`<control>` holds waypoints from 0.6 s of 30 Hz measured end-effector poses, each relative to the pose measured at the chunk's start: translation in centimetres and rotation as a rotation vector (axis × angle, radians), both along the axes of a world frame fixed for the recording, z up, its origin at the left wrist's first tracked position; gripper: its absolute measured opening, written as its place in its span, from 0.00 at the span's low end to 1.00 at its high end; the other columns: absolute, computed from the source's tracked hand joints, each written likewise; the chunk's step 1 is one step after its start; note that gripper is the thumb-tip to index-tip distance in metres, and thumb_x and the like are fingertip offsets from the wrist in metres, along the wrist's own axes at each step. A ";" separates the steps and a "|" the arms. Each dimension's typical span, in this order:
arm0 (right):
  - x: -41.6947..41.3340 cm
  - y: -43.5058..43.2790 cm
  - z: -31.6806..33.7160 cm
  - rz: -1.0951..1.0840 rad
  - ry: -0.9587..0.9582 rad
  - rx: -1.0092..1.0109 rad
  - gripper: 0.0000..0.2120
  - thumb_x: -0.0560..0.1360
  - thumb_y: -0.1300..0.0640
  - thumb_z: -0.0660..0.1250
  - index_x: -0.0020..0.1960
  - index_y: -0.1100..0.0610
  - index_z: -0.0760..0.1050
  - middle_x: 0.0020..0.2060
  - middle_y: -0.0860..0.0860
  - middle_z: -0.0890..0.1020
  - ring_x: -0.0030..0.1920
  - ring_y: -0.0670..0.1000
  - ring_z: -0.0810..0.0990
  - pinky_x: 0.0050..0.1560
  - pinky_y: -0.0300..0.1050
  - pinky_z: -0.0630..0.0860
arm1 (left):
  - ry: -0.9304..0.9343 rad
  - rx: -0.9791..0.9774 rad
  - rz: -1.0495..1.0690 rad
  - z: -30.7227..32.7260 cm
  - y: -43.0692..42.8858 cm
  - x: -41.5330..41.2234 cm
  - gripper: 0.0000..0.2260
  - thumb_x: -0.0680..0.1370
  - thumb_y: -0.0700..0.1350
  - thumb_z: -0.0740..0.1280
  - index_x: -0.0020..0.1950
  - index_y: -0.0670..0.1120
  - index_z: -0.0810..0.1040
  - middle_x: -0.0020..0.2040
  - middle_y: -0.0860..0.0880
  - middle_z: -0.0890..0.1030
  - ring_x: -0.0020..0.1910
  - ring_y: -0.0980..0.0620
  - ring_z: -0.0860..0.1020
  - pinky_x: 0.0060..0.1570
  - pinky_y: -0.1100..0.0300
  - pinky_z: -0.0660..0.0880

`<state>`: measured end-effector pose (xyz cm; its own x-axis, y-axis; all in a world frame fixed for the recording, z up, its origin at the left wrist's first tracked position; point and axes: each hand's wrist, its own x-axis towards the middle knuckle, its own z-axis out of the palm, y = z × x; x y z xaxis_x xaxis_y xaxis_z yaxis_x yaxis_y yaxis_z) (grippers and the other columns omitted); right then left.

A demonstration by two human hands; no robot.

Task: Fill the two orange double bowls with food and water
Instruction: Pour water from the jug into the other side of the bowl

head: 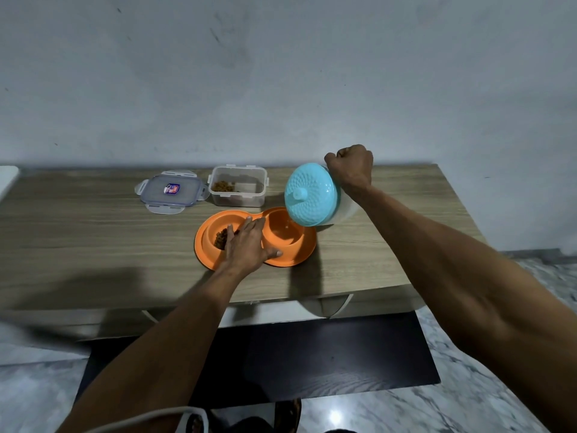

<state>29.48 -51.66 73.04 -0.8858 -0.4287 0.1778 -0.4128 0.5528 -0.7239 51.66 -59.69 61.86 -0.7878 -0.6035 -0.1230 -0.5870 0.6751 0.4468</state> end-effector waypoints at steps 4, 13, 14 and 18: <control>0.0 0.0 0.1 0.016 0.033 0.038 0.19 0.67 0.59 0.64 0.22 0.57 0.59 0.19 0.52 0.57 0.27 0.52 0.56 0.34 0.46 0.62 | -0.012 0.001 0.009 0.1 0.1 -0.1 0.43 0.72 0.60 0.71 0.80 0.46 0.54 0.79 0.46 0.59 0.80 0.48 0.51 0.75 0.39 0.42; -0.4 0.2 0.2 0.022 0.049 0.041 0.19 0.66 0.59 0.63 0.22 0.57 0.58 0.19 0.53 0.56 0.27 0.51 0.55 0.34 0.46 0.61 | -0.021 0.005 0.017 0.0 0.1 -0.1 0.43 0.72 0.60 0.71 0.80 0.47 0.54 0.79 0.46 0.59 0.80 0.48 0.50 0.75 0.40 0.41; -0.4 0.2 0.3 0.023 0.049 0.037 0.19 0.66 0.59 0.63 0.22 0.57 0.57 0.19 0.52 0.56 0.27 0.51 0.55 0.34 0.46 0.61 | -0.022 0.007 0.016 0.0 0.1 -0.1 0.43 0.72 0.60 0.71 0.80 0.47 0.54 0.79 0.46 0.59 0.80 0.48 0.50 0.75 0.40 0.41; -0.5 0.2 0.3 0.027 0.058 0.036 0.19 0.66 0.59 0.63 0.22 0.57 0.58 0.19 0.52 0.56 0.27 0.51 0.55 0.35 0.46 0.61 | -0.023 0.010 0.018 0.0 0.2 -0.1 0.43 0.72 0.60 0.71 0.80 0.47 0.54 0.79 0.46 0.59 0.80 0.47 0.50 0.75 0.39 0.41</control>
